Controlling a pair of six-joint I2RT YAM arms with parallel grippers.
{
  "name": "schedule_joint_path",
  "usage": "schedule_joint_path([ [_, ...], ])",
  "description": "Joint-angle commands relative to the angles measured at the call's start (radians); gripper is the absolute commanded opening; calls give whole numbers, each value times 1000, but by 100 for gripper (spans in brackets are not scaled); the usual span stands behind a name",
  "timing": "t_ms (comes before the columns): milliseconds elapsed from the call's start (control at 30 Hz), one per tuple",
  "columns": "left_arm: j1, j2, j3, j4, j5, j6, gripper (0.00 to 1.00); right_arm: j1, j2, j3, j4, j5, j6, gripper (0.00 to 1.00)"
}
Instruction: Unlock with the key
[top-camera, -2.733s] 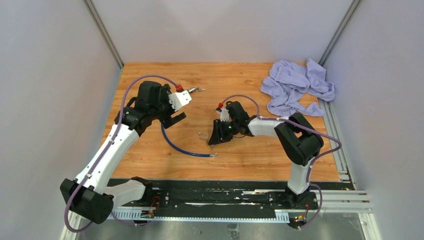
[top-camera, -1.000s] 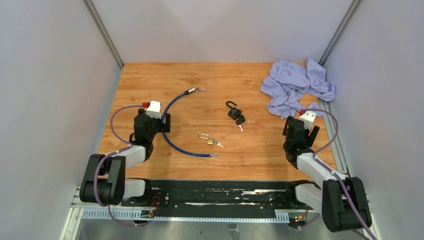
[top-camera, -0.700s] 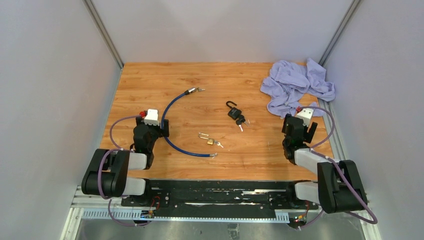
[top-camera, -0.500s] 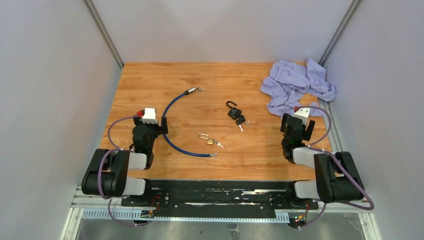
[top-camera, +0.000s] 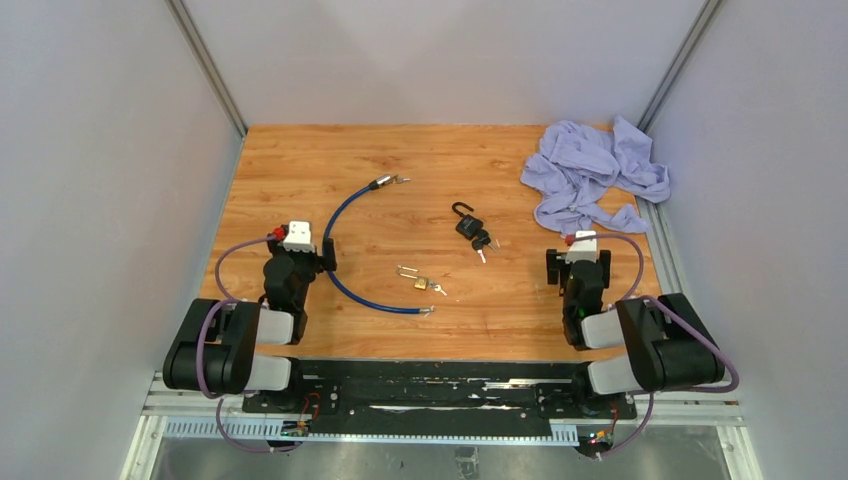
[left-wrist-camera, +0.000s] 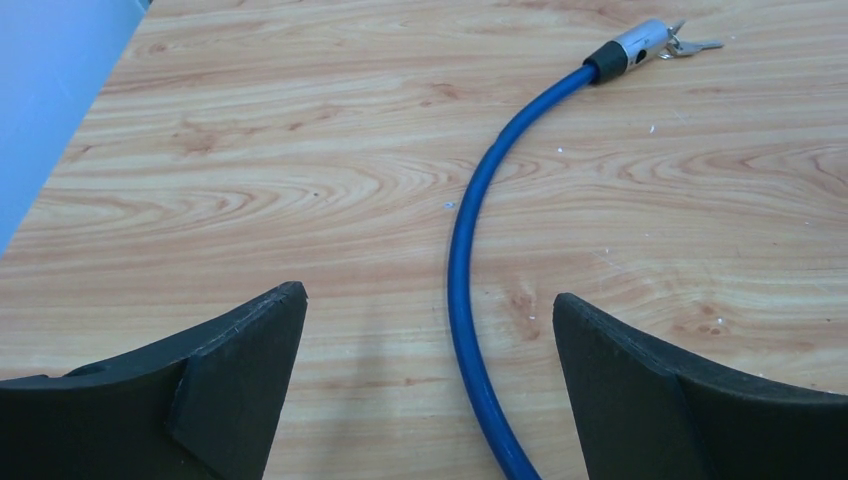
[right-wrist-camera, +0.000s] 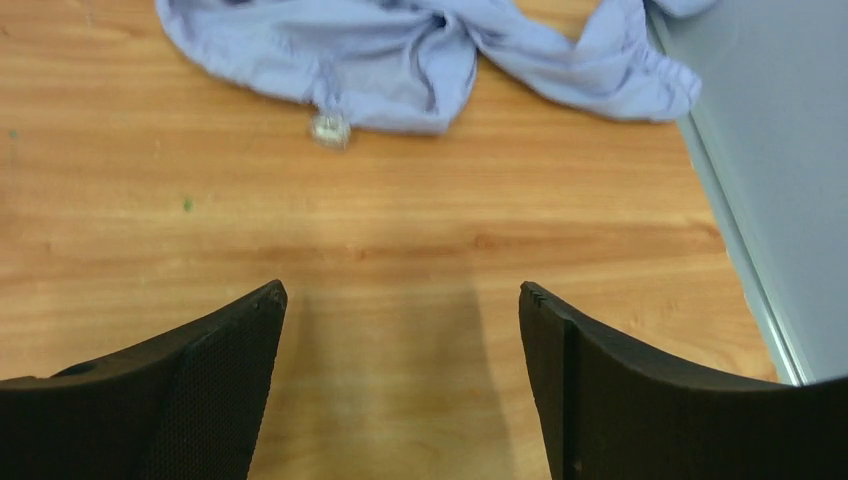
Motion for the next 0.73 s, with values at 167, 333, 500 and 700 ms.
schedule_joint_path([
  [167,8,9,93,-80,13,15,98,-68,5,152,-99,-34,67,85],
  [333,8,6,93,-86,1,12,98,-68,8,150,-88,-33,64,85],
  [500,8,8,100,-101,-63,-9,98,-68,8,151,-88,-34,65,85],
  [700,8,6,101,-103,-44,-2,98,-68,8,150,-89,-34,64,86],
])
